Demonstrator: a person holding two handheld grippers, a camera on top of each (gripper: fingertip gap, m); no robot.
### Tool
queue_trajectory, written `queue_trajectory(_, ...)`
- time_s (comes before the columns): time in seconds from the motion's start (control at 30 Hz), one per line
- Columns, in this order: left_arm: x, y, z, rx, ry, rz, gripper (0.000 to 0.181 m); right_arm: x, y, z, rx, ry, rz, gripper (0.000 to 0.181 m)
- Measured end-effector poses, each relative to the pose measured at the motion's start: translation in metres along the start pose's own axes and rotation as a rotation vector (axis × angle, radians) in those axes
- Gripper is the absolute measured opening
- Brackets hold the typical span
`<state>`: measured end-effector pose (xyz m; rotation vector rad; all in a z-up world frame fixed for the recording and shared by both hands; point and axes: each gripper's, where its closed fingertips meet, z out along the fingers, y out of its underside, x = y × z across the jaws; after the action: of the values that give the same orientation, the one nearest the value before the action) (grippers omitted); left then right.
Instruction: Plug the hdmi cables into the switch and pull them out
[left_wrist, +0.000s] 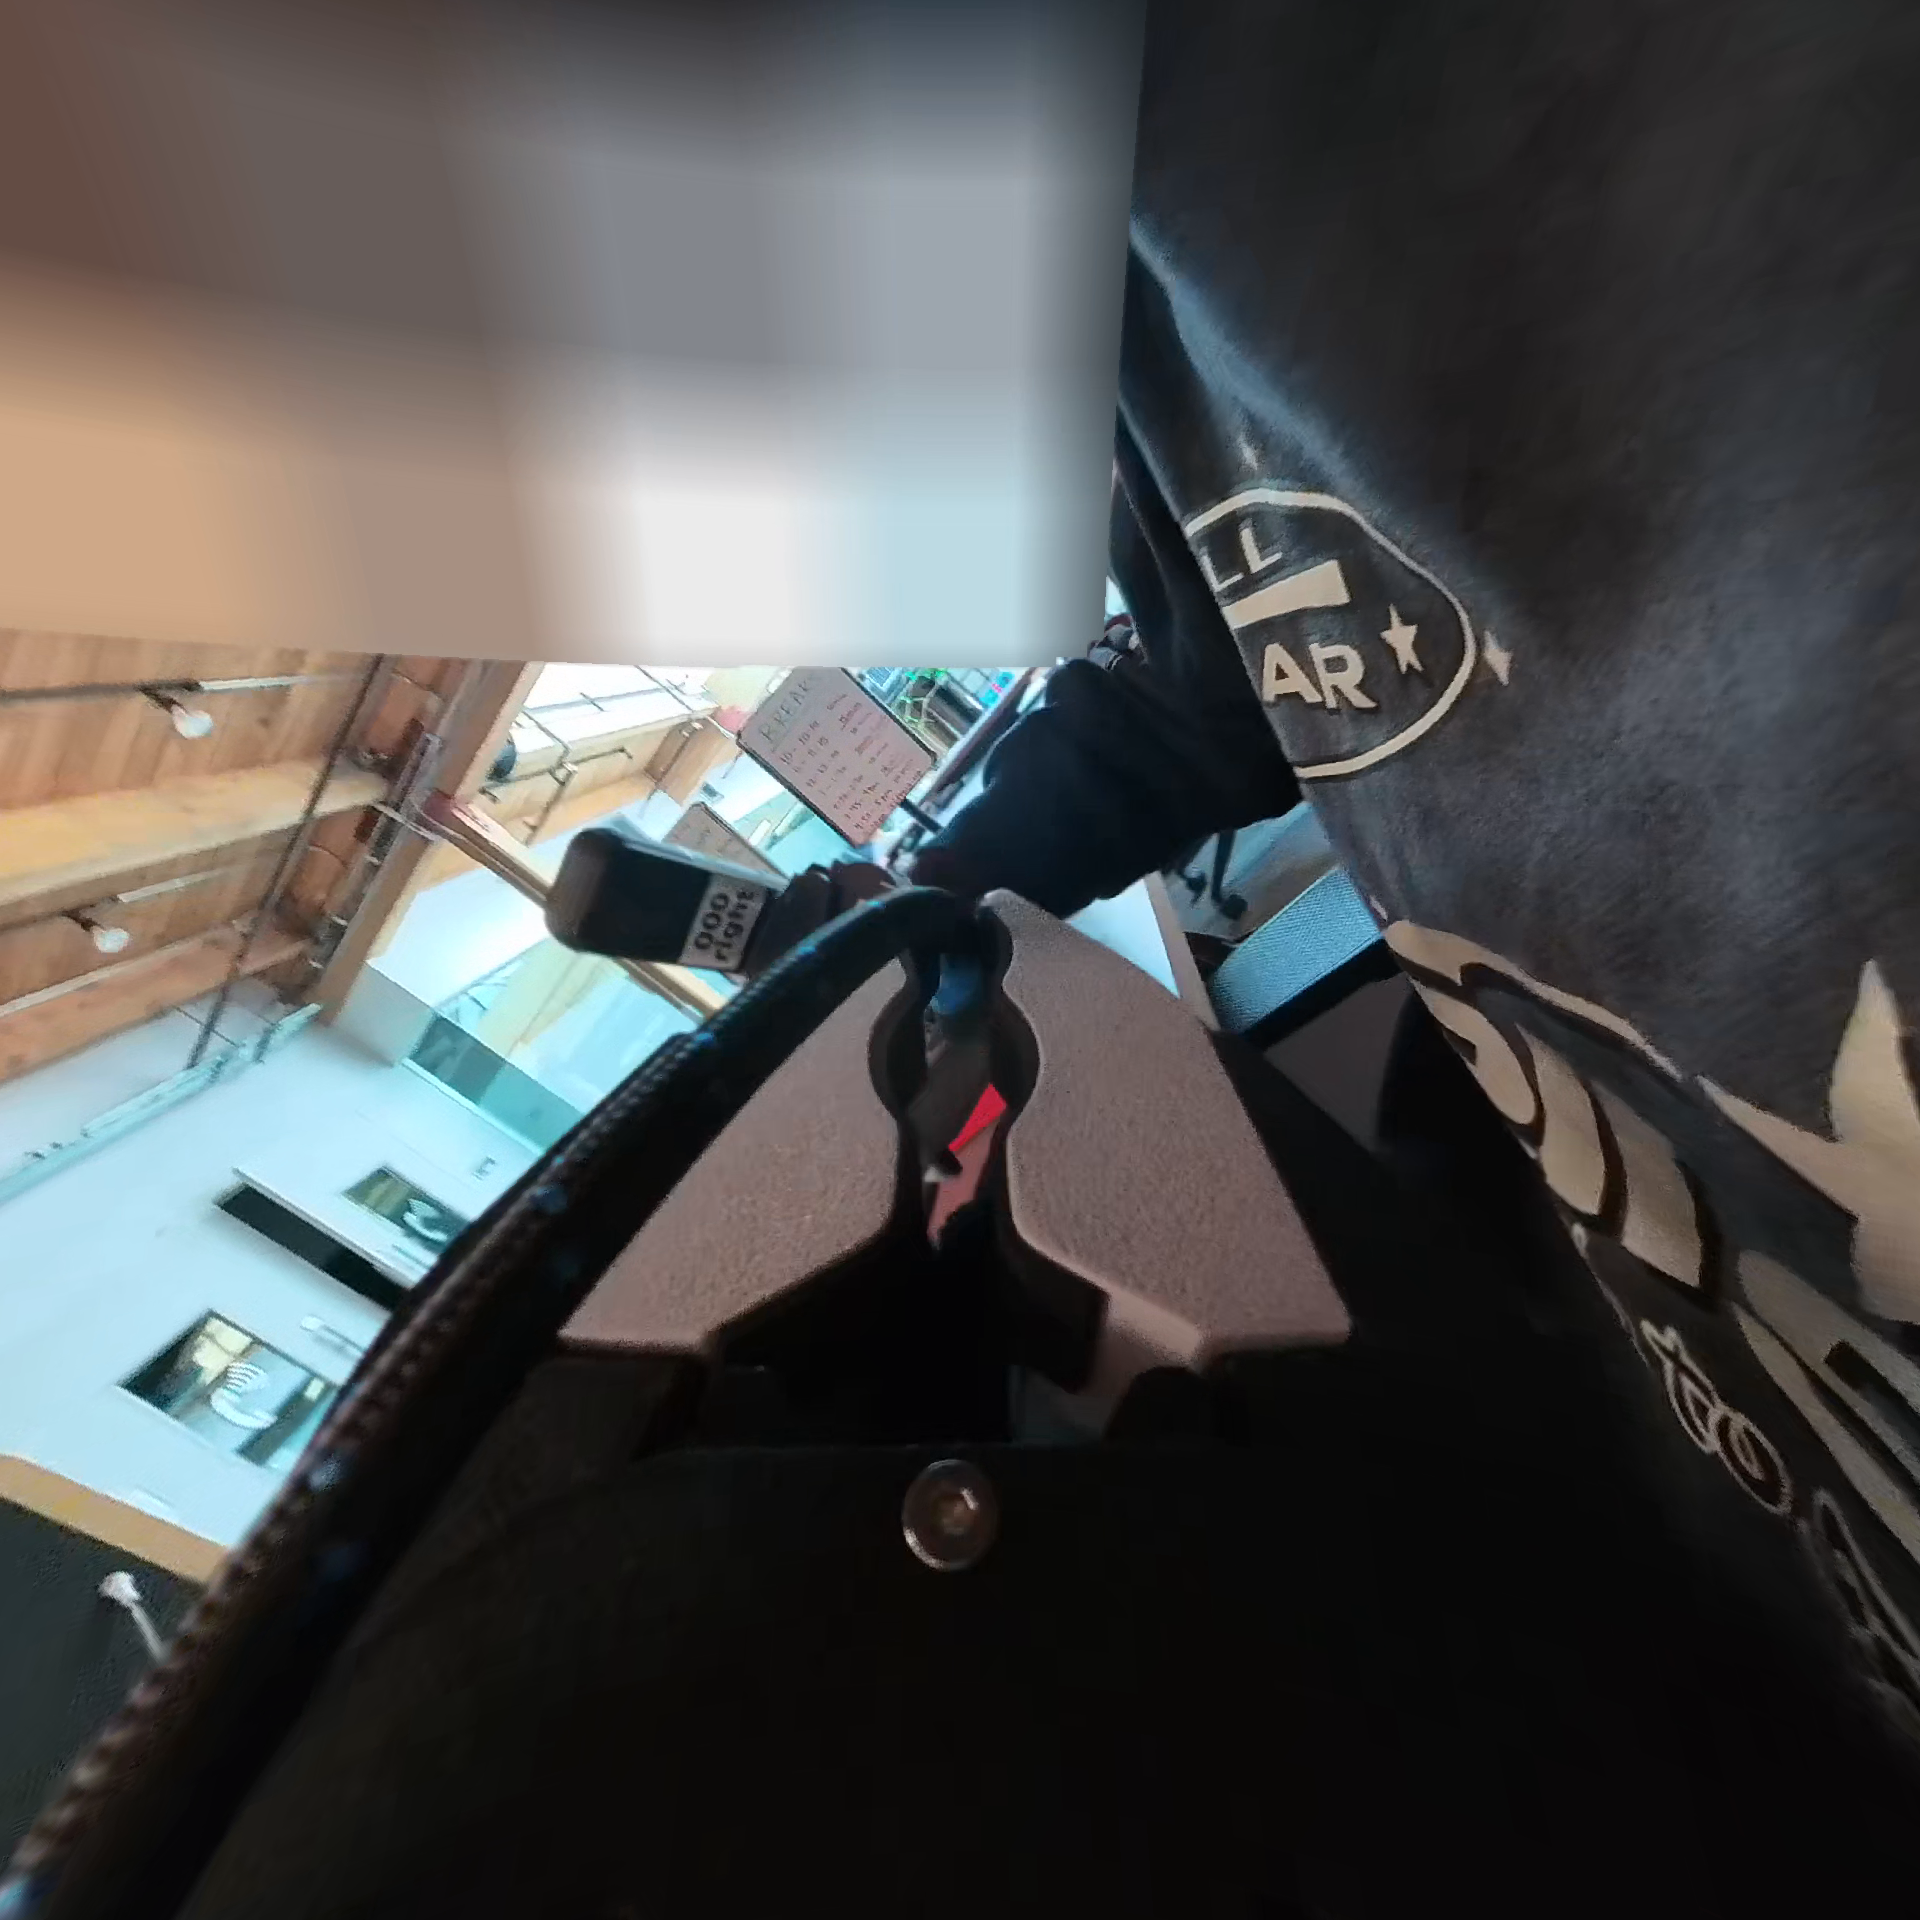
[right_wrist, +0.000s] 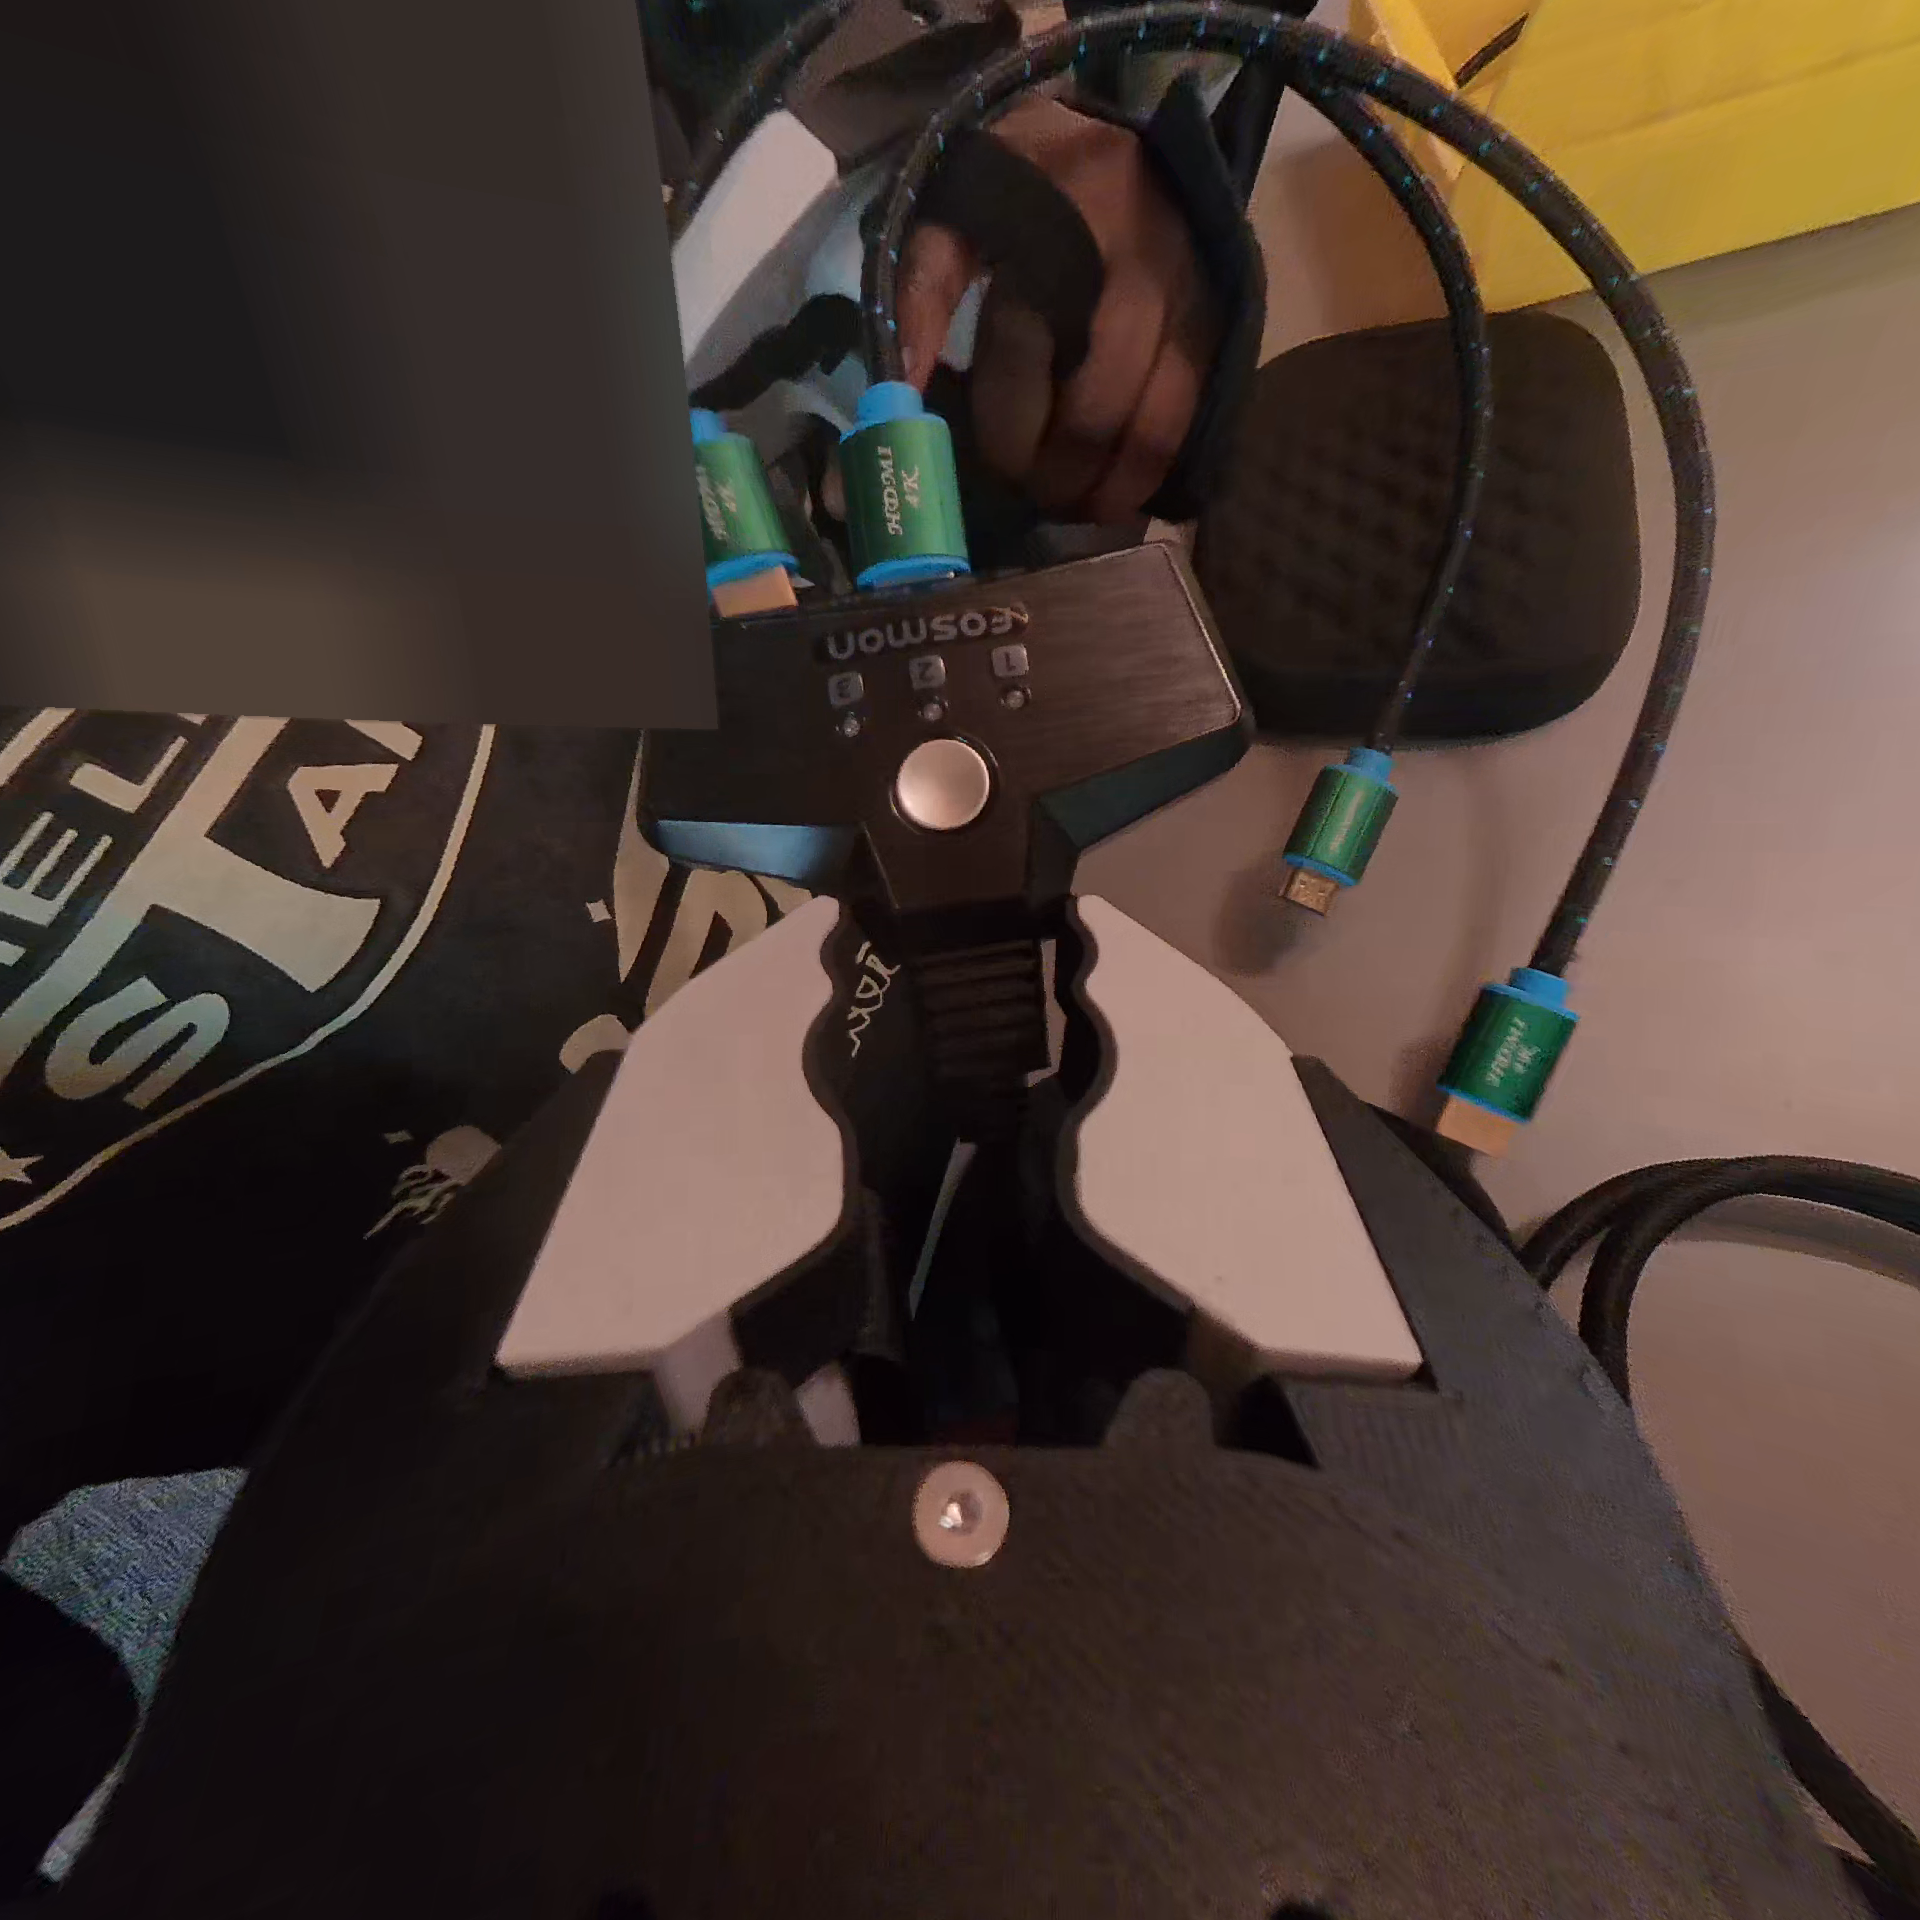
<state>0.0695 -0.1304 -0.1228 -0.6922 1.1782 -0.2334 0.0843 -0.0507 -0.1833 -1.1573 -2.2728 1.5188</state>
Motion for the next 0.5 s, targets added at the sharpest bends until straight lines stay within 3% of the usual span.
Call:
queue_trajectory(0.13, 0.008, -0.004, 0.005, 0.008, -0.001, 0.122, 0.165, -0.001, 0.003, 0.002, -0.042, -0.029, -0.042, 0.038)
queue_trajectory(0.3, 0.010, 0.001, 0.002, -0.005, 0.034, 0.122, 0.167, -0.004, 0.008, 0.005, -0.098, -0.041, -0.078, 0.038)
queue_trajectory(0.4, 0.017, -0.002, 0.002, 0.007, 0.064, 0.140, 0.151, -0.005, 0.012, 0.009, -0.133, -0.055, -0.097, 0.038)
queue_trajectory(0.43, 0.019, -0.004, 0.003, 0.015, 0.070, 0.142, 0.161, -0.005, 0.012, 0.011, -0.137, -0.064, -0.102, 0.038)
queue_trajectory(0.5, 0.022, -0.004, 0.003, 0.023, 0.083, 0.154, 0.154, -0.005, 0.015, 0.014, -0.157, -0.077, -0.102, 0.037)
